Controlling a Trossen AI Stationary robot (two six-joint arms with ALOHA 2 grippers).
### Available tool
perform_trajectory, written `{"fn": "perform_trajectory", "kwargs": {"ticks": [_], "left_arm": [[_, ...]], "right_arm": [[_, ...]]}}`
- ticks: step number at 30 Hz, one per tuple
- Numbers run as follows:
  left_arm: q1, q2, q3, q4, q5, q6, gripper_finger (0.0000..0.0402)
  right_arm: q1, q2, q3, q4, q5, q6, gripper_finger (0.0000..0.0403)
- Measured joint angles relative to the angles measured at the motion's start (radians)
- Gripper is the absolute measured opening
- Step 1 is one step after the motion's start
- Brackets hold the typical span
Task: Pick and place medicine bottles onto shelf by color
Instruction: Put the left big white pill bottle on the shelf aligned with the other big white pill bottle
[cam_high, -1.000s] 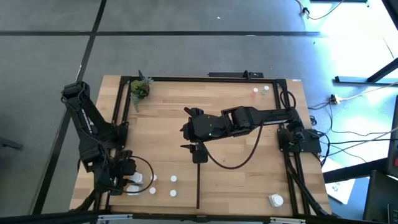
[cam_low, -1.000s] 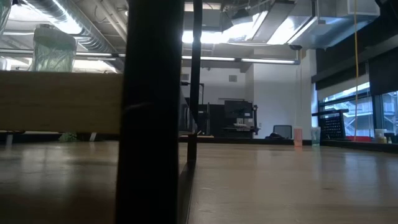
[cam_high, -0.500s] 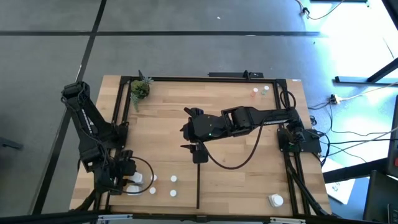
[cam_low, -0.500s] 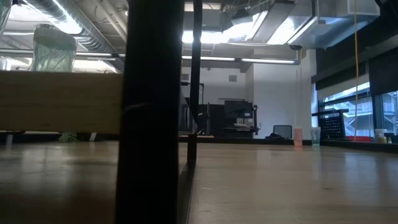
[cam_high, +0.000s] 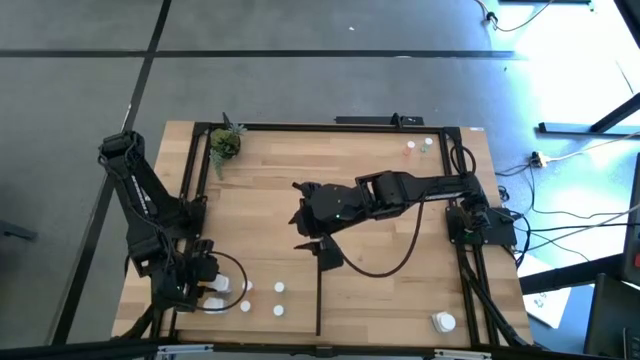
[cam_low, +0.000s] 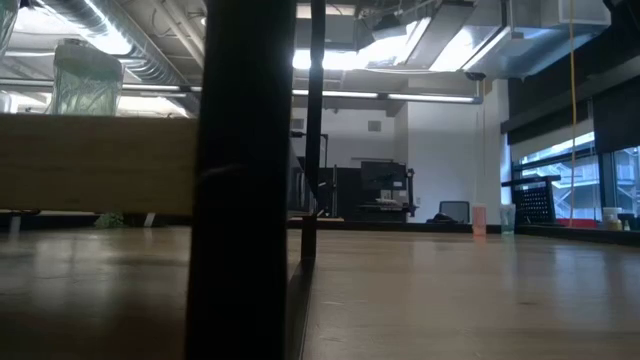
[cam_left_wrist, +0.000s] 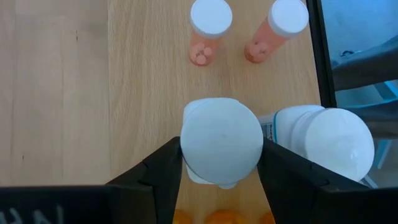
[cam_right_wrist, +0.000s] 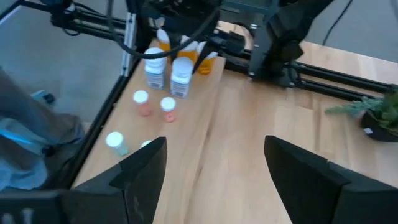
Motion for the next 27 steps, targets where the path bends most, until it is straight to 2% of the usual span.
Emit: {"fn": "perform_trajectory", "kwargs": {"ticks": [27], "left_arm": [[0.000, 0.000, 0.000, -0.004, -0.001, 0.000, 0.0186]], "right_arm": [[0.000, 0.000, 0.000, 0.002, -0.007, 0.030, 0.0272]]}}
